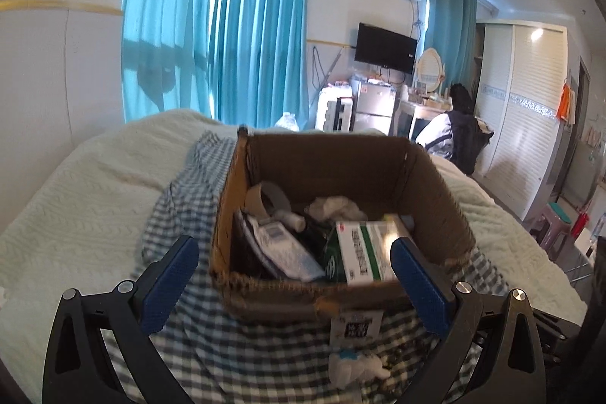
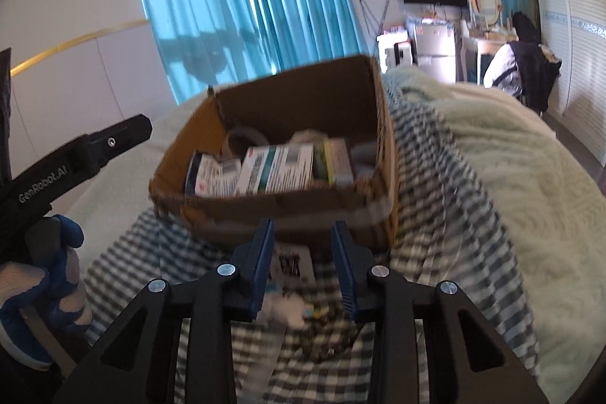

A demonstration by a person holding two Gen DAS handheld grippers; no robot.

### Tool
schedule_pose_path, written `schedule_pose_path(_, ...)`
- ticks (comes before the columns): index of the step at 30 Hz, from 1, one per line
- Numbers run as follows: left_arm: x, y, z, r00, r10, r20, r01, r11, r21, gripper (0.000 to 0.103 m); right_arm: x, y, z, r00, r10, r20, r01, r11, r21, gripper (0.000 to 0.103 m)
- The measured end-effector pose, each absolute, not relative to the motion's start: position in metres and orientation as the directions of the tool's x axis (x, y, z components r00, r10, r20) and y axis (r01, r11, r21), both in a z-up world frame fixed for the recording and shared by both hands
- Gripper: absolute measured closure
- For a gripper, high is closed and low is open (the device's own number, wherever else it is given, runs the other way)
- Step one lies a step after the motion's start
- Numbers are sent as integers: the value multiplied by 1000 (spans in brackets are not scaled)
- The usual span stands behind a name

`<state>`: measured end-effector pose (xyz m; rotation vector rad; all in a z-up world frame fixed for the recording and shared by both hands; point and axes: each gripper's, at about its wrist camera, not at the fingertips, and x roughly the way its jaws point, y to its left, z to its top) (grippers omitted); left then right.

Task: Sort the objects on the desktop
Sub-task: 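Move both open tools back down to the items beside the box, then grasp the white star figure with the left tool while the right tool grasps the bead bracelet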

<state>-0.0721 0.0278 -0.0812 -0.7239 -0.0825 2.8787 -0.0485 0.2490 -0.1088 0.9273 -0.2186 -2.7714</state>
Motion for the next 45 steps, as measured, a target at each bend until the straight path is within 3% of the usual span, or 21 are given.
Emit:
schedule_pose_path(11, -75, 39, -159, -779, 199, -595, -186, -979, -84, 0, -54, 245, -186, -598, -228, -768, 101, -972, 211, 79)
schedule_pose_path(16, -77, 61, -185, -728, 233, -645, -245, -967, -73, 0, -56, 250, -215, -516, -138, -846, 34, -989, 141, 80)
schedule_pose_path(26, -92, 108, -230, -641, 269, -719, -340, -939, -48, 0, -53, 272, -224, -503, -93, -859, -40, -991, 130, 85)
schedule_pose_path(35, -117, 103, -264, -563, 243, -790, -291, -953, -86, 1, -59, 267, -236, -489, -41, -871, -26, -998, 62, 85)
schedule_pose_path(38, -111, 113, -267, -587, 167, -792, -309, -951, 28, 22, -58, 266, -236, -497, -32, -867, -19, -999, 48, 84)
schedule_pose_path(41, -104, 114, -263, -597, 181, -782, -334, -942, 38, 45, -59, 267, -237, -496, -37, -867, -10, -999, 48, 84)
schedule_pose_path(45, -102, 103, -256, -587, 202, -784, -333, -943, 6, 45, -57, 267, -234, -503, -59, -862, 5, -998, 65, 84)
